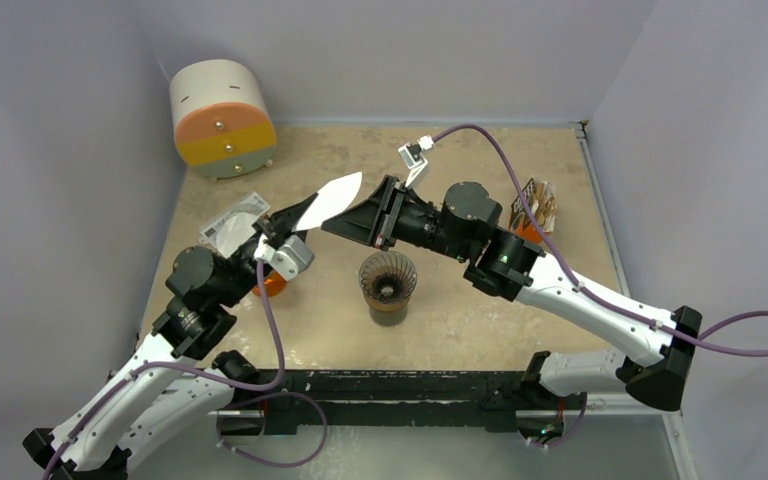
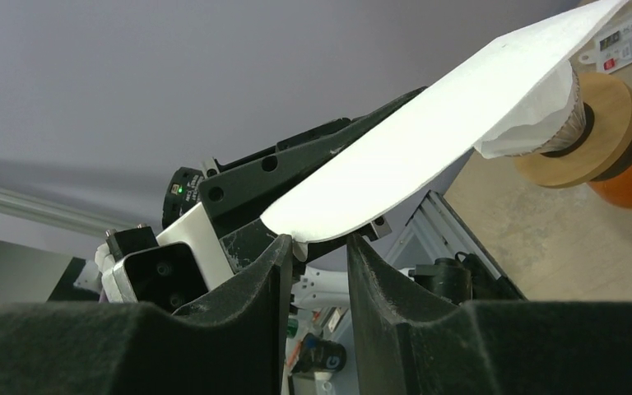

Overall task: Place the coffee filter in the dripper
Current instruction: Place the coffee filter in the coffee dripper.

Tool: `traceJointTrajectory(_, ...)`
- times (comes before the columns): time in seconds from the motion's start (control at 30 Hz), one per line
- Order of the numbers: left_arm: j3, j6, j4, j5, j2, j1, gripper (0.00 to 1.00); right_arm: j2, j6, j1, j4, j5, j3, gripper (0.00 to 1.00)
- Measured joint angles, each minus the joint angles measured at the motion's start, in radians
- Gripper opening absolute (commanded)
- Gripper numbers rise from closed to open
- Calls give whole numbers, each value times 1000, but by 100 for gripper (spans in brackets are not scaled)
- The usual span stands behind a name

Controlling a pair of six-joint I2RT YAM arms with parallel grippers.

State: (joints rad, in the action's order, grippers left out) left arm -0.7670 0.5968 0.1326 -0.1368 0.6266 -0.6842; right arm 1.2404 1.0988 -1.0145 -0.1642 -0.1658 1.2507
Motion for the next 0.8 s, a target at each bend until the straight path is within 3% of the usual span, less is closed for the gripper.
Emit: traceJointTrajectory(0.8,0,-54,0,-9,0,0,0,-15,0,-6,-21,18,-11,35)
